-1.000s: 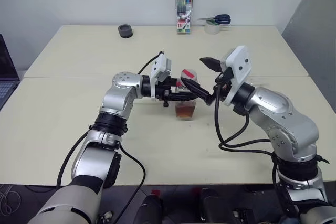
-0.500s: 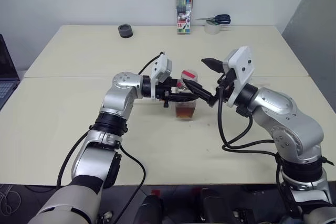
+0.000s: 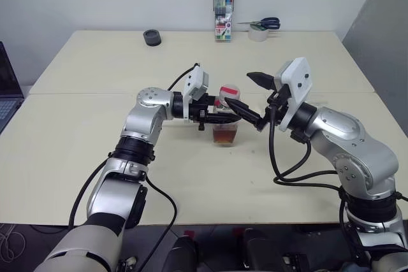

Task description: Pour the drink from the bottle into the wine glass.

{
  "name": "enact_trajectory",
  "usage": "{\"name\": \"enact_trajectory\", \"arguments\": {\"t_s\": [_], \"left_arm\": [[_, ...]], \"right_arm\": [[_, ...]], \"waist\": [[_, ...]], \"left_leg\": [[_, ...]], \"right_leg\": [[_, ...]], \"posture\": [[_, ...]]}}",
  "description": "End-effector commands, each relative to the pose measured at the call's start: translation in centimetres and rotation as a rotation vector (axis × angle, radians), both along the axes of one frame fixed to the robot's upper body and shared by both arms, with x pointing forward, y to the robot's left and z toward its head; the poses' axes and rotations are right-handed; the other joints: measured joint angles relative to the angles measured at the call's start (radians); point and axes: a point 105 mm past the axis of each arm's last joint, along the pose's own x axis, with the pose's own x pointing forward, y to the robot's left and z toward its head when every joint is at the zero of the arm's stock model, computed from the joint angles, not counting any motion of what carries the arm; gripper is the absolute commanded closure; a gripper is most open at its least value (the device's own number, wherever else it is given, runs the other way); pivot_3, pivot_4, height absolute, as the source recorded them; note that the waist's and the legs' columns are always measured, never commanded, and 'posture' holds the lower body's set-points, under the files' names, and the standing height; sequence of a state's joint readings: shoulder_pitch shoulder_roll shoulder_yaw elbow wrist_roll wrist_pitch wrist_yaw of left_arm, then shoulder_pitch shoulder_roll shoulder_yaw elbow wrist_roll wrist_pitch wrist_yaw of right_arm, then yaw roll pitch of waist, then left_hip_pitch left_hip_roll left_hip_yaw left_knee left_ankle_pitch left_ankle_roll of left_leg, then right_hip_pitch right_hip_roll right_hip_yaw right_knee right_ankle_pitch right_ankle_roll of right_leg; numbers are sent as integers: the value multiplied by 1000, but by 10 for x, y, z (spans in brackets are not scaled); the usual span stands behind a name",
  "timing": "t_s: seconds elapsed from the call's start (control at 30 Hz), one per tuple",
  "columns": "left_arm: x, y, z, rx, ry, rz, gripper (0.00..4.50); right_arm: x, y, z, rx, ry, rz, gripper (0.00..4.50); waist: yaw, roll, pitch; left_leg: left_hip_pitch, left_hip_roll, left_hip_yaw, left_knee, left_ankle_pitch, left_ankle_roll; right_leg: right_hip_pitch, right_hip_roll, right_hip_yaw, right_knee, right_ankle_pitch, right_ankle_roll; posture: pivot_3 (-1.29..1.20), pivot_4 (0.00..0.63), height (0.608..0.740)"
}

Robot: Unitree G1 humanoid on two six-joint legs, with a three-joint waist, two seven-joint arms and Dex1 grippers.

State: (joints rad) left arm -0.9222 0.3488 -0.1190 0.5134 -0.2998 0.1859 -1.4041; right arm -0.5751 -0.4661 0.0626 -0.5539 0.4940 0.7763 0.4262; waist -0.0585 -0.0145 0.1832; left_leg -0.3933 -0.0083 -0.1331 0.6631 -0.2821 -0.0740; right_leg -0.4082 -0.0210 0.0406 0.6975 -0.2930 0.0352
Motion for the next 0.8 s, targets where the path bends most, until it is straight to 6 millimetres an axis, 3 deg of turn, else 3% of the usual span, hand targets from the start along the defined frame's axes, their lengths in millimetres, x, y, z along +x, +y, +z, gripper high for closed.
{"name": "enact_trajectory", "arguments": {"t_s": [0.03, 0.8], "left_arm": [[-3, 1, 16, -22, -72, -24, 2735], [-3, 1, 15, -19, -71, -24, 2735]], "right_arm": [[3, -14, 10, 9, -38, -63, 192], [2, -16, 9, 0, -40, -63, 192]], "waist": [[0, 0, 0], [0, 0, 0]], "left_leg": [[0, 0, 0, 0, 0, 0], [0, 0, 0, 0, 0, 0]], "right_leg": [[0, 0, 0, 0, 0, 0], [0, 0, 0, 0, 0, 0]], "posture": [[0, 150, 740], [0, 150, 740]]}}
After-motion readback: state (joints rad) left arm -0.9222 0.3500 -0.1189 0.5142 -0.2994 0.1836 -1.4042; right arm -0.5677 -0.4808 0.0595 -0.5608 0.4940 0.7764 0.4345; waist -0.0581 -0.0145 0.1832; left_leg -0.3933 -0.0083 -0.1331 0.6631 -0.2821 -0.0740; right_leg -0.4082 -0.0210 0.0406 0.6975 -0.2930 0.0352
